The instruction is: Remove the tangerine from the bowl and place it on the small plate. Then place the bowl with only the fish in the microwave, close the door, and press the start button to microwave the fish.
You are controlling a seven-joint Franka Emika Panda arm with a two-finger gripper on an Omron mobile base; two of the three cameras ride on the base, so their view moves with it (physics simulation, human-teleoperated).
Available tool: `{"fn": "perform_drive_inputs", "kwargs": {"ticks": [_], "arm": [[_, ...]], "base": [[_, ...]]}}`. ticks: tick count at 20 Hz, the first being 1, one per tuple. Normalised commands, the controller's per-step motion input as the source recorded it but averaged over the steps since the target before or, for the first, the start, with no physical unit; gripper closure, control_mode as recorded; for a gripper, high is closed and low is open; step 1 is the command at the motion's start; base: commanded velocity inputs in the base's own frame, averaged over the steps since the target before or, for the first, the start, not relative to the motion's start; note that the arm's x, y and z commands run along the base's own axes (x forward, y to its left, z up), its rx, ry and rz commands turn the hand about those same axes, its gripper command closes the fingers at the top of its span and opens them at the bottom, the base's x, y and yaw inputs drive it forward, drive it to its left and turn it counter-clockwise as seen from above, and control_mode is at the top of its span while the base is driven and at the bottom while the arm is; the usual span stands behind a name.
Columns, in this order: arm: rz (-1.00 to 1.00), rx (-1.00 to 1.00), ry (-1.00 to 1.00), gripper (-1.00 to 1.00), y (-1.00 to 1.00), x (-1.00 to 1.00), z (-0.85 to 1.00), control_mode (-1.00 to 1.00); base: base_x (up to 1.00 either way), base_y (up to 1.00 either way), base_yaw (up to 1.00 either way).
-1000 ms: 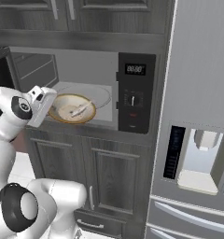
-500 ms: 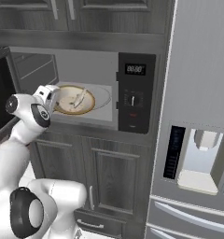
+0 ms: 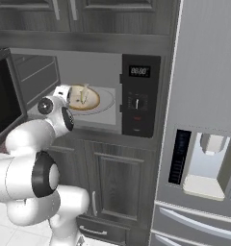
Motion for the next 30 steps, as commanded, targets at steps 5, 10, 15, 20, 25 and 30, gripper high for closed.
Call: {"fn": "perform_drive_inputs", "kwargs": {"ticks": [5,10,15,20,25,30], "arm": [[0.14,-0.05,0.00,1.00,0.00,0.39,-0.12,-1.00],[0.05,-0.08,0.01,1.00,0.00,0.28,-0.18,-1.00],[0.02,-0.07,0.08,1.00,0.00,0.11,-0.05,-1.00],[0.02,-0.09,0.06,-1.00,0.00,0.00,-0.01,-1.00],[0.01,-0.07,0.00,-1.00,0.00,0.00,0.00,-1.00],[0.02,-0.01,0.00,-1.00,0.00,-0.05,0.01,-1.00]], "base": [[0.00,0.00,0.00],[0.00,0.00,0.00],[0.00,0.00,0.00],[0.00,0.00,0.00],[0.00,0.00,0.00],[0.00,0.00,0.00]]}}
